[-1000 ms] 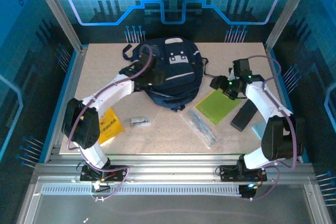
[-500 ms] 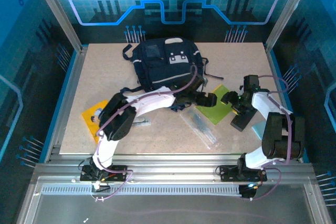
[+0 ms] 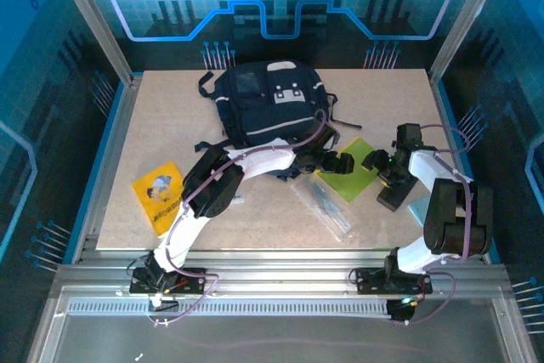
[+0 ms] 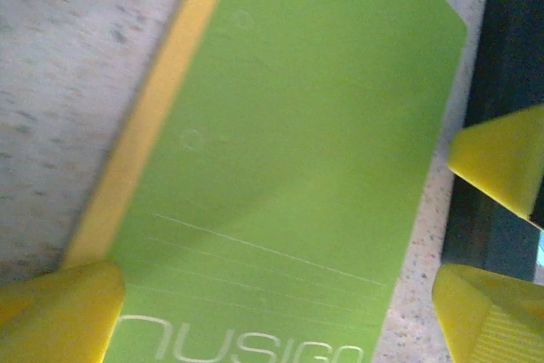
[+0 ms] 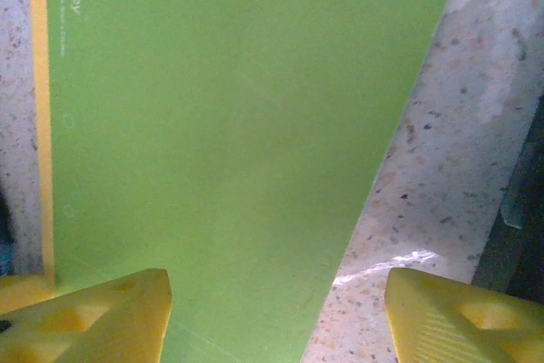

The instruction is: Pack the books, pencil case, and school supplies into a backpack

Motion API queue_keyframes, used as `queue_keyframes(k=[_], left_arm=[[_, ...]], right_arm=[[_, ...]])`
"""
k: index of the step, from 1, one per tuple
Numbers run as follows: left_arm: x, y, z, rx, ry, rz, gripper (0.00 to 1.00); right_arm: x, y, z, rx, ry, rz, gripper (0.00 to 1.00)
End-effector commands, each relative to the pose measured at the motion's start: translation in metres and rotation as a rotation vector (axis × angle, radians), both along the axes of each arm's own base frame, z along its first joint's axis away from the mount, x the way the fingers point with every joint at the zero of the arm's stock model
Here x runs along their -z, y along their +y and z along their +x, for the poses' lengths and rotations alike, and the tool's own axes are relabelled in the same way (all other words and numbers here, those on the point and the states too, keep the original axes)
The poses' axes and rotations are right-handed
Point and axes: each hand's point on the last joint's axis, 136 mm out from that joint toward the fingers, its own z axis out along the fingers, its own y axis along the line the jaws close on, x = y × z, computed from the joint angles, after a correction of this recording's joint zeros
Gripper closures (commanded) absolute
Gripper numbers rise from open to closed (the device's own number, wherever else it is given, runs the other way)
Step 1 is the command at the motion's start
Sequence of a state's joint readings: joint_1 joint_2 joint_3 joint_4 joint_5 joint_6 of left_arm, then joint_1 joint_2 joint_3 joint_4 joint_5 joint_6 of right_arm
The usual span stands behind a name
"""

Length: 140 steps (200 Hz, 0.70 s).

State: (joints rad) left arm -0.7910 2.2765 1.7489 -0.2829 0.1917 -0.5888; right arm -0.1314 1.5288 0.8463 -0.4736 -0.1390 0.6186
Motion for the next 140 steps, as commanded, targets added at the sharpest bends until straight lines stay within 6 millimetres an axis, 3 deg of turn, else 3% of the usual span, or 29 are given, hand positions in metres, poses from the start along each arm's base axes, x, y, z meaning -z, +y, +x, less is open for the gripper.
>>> queue_keyframes(k=[1,21,26,50,100,140], left_arm=[[0.001,0.020,0.018,-0.015,-0.026,0.049,0.05],[0.006,0.027,0.023,-0.013,-0.025,0.067,0.05],[0.008,0.028,0.022,-0.007,-0.022,0.075,0.05],[0.018,0.026,0.013,0.027,0.008,0.087,0.07],[0.030,0.025,-0.010,0.088,0.067,0.116,0.28],[0.040,0.022,-0.028,0.114,0.121,0.115,0.39]], right_arm=[[0.018,-0.020,-0.016,0.005,0.111,-0.120,0.32],[0.024,-0.023,-0.022,-0.016,0.160,-0.157,0.32],[0.018,-0.023,-0.012,-0.019,0.137,-0.162,0.31],[0.026,-0.007,-0.005,-0.048,0.139,-0.114,0.31],[0.037,0.033,0.016,-0.102,0.105,-0.005,0.31],[0.009,0.052,0.026,-0.137,-0.015,0.072,0.33]])
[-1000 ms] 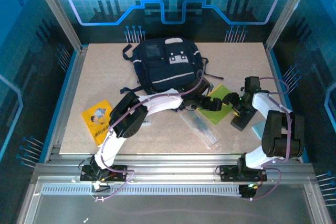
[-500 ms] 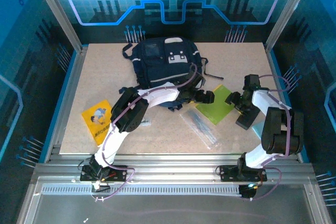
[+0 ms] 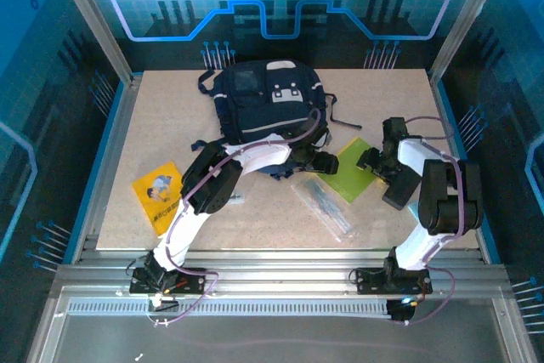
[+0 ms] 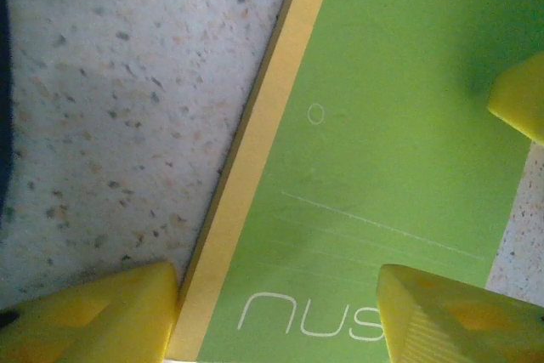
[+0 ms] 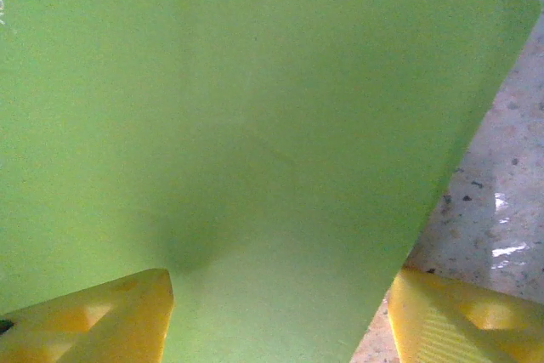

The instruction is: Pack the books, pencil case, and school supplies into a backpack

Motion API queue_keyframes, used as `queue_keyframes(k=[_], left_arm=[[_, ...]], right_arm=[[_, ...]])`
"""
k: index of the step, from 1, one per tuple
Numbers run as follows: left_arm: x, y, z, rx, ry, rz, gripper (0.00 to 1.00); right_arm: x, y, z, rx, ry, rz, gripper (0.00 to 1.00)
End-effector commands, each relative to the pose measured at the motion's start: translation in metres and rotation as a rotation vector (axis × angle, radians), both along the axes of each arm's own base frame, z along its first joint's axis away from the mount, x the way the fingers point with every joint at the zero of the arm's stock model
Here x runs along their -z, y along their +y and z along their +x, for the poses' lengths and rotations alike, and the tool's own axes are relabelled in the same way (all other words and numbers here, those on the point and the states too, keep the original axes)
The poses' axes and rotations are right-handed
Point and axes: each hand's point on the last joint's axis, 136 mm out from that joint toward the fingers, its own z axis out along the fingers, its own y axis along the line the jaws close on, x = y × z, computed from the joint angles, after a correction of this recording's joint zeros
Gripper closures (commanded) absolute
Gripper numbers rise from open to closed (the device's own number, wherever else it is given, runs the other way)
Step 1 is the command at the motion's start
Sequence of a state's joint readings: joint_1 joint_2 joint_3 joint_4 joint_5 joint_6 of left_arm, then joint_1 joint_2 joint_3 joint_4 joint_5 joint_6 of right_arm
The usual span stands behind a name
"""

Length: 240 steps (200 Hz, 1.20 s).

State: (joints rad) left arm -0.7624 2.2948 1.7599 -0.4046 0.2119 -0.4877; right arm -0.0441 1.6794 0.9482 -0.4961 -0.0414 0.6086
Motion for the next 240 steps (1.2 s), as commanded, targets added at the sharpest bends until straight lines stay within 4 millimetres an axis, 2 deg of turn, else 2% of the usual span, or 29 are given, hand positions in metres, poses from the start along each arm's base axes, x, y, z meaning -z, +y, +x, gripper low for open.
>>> queue_keyframes(k=[1,19,75,118,139,160,176,200,221,240], left_arm=[[0.018,-0.003,-0.022,0.048,0.080,0.017,0.39],[0.018,-0.004,-0.026,0.049,0.091,0.017,0.40],[0.015,-0.001,-0.026,0.035,0.077,0.031,0.41],[0.018,0.002,-0.021,0.011,0.070,0.047,0.40],[0.017,0.005,-0.018,0.002,0.063,0.060,0.38],[0.017,0.006,-0.017,-0.003,0.058,0.063,0.36],[0.017,0.005,-0.015,-0.011,0.059,0.057,0.36],[0.012,0.007,-0.010,-0.029,0.058,0.045,0.35],[0.000,0.009,-0.002,-0.051,0.051,0.010,0.28],[-0.030,0.018,0.017,-0.108,0.036,-0.091,0.19]], right_arm=[[-0.012,0.042,0.010,-0.068,-0.086,0.169,0.33],[-0.025,0.048,0.011,-0.077,-0.128,0.200,0.34],[-0.041,0.062,0.007,-0.114,-0.170,0.240,0.38],[-0.046,0.058,0.001,-0.105,-0.161,0.212,0.47],[-0.050,0.056,-0.006,-0.089,-0.146,0.203,0.46],[-0.061,0.060,-0.004,-0.085,-0.179,0.227,0.47],[-0.064,0.061,-0.001,-0.079,-0.194,0.241,0.54],[-0.065,0.062,0.001,-0.075,-0.197,0.246,0.71],[-0.073,0.062,0.008,-0.083,-0.227,0.242,0.99],[-0.088,0.063,0.017,-0.118,-0.270,0.243,1.00]])
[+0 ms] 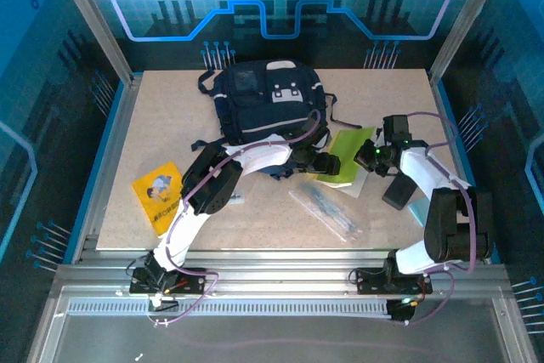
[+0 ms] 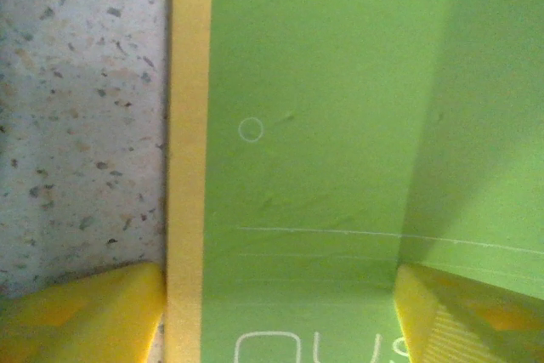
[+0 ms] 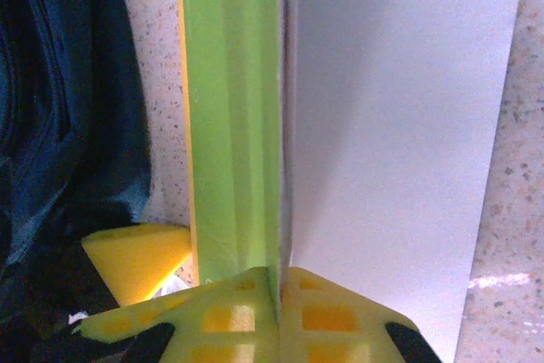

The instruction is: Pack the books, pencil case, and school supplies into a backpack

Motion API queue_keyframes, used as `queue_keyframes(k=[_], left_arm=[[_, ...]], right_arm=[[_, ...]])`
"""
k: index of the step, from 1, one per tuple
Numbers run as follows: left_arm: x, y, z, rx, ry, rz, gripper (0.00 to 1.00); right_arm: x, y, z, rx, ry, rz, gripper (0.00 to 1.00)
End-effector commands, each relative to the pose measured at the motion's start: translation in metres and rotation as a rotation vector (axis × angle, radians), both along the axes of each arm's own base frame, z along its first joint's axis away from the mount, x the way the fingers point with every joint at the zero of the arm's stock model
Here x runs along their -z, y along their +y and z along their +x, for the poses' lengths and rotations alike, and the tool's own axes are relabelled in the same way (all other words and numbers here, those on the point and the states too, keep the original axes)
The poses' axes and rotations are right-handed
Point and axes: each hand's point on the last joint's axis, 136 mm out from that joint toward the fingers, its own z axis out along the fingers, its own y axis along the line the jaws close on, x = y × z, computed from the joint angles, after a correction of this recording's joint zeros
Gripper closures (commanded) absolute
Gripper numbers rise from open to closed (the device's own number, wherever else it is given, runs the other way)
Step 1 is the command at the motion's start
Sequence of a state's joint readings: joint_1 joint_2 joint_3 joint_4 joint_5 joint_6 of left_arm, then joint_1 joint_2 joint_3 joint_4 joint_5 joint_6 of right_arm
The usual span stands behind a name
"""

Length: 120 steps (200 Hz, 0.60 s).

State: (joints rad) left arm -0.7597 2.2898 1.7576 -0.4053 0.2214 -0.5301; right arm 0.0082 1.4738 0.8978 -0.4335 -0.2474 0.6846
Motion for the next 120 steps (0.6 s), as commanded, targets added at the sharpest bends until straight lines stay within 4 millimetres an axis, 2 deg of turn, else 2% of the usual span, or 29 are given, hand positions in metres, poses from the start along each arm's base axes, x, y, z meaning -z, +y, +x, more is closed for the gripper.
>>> queue_keyframes(k=[1,21,34,49,71,86,107,120], left_arm=[[-0.028,0.019,0.018,-0.080,0.009,-0.081,0.19],[-0.074,0.036,0.041,-0.146,-0.030,-0.267,0.09],[-0.103,0.050,0.052,-0.182,-0.062,-0.375,0.07],[-0.126,0.070,0.061,-0.204,-0.092,-0.459,0.06],[-0.145,0.091,0.067,-0.224,-0.107,-0.553,0.06],[-0.152,0.096,0.066,-0.221,-0.096,-0.611,0.06],[-0.164,0.092,0.064,-0.200,-0.074,-0.716,0.05],[-0.174,0.086,0.062,-0.179,-0.064,-0.796,0.05]], right_arm=[[-0.027,0.011,0.011,-0.056,-0.077,0.023,1.00],[-0.054,0.013,0.021,-0.099,-0.149,0.029,1.00],[-0.077,0.015,0.025,-0.139,-0.204,0.038,1.00],[-0.102,0.019,0.026,-0.197,-0.256,0.057,1.00],[-0.136,0.030,0.025,-0.284,-0.330,0.111,1.00],[-0.158,0.040,0.023,-0.333,-0.375,0.171,1.00],[-0.188,0.058,0.022,-0.396,-0.442,0.287,1.00],[-0.200,0.067,0.021,-0.421,-0.469,0.332,1.00]])
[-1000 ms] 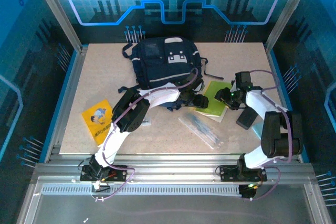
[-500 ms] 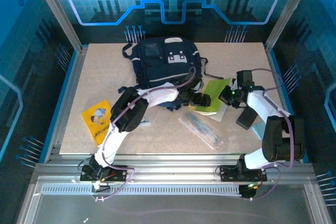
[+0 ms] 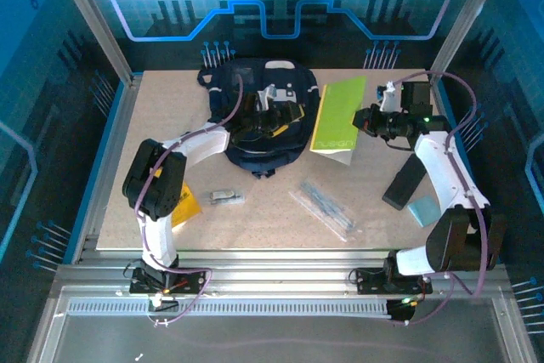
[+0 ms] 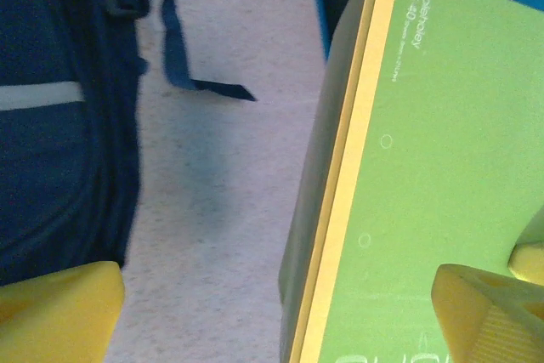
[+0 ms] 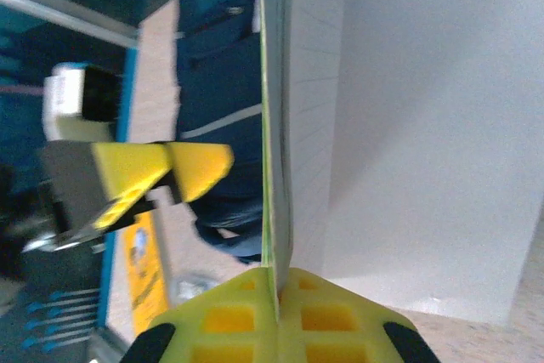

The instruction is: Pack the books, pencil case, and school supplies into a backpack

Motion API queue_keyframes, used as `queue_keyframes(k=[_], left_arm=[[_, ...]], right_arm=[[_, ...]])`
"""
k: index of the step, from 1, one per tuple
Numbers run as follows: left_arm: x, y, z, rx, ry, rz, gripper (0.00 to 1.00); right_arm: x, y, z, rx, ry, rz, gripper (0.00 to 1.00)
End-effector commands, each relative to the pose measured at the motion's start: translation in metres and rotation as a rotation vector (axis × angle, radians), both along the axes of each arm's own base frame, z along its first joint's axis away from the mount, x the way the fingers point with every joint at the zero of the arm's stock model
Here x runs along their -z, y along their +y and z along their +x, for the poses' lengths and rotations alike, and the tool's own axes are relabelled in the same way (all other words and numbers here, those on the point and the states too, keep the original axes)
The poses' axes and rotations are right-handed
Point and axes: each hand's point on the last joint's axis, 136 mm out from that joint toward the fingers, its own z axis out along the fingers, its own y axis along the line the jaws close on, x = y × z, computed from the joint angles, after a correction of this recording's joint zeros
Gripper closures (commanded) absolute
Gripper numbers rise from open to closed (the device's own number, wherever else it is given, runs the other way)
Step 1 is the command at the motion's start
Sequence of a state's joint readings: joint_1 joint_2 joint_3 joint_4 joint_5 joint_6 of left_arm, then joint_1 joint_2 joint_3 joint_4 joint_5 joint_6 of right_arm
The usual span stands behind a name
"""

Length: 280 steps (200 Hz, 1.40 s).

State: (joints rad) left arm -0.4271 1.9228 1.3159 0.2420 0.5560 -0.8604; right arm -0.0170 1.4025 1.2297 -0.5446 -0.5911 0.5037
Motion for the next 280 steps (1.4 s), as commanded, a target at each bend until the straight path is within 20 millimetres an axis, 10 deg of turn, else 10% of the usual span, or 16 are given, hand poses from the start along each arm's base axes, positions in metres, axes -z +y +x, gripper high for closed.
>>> queue_keyframes(k=[1,57,121,135,148,163,201,280], left_arm=[[-0.033,-0.021,-0.014,0.102,-0.028,-0.198,0.05],[-0.051,-0.030,-0.015,0.138,-0.053,-0.451,0.16],[-0.034,-0.026,-0.020,0.091,-0.028,-0.396,1.00],[-0.032,-0.022,-0.019,0.065,-0.024,-0.372,1.00],[-0.030,-0.018,-0.015,0.035,-0.022,-0.366,1.00],[-0.030,-0.012,-0.010,-0.010,-0.017,-0.371,1.00],[-0.031,0.009,0.009,-0.192,-0.040,-0.363,1.00],[-0.036,0.020,0.023,-0.415,-0.076,-0.396,1.00]], right_arm=[[-0.042,0.025,-0.012,-0.136,-0.082,0.136,1.00],[-0.048,0.061,-0.010,-0.229,-0.099,0.193,1.00],[-0.019,0.070,0.001,-0.208,-0.051,0.122,1.00],[-0.011,0.064,0.004,-0.172,-0.032,0.084,0.83],[-0.002,0.056,0.005,-0.122,-0.008,0.040,0.34],[0.010,0.043,0.005,-0.043,0.033,-0.018,0.01],[0.047,0.026,-0.012,0.141,0.150,-0.090,0.00],[0.070,0.107,-0.036,0.219,0.116,0.194,0.00]])
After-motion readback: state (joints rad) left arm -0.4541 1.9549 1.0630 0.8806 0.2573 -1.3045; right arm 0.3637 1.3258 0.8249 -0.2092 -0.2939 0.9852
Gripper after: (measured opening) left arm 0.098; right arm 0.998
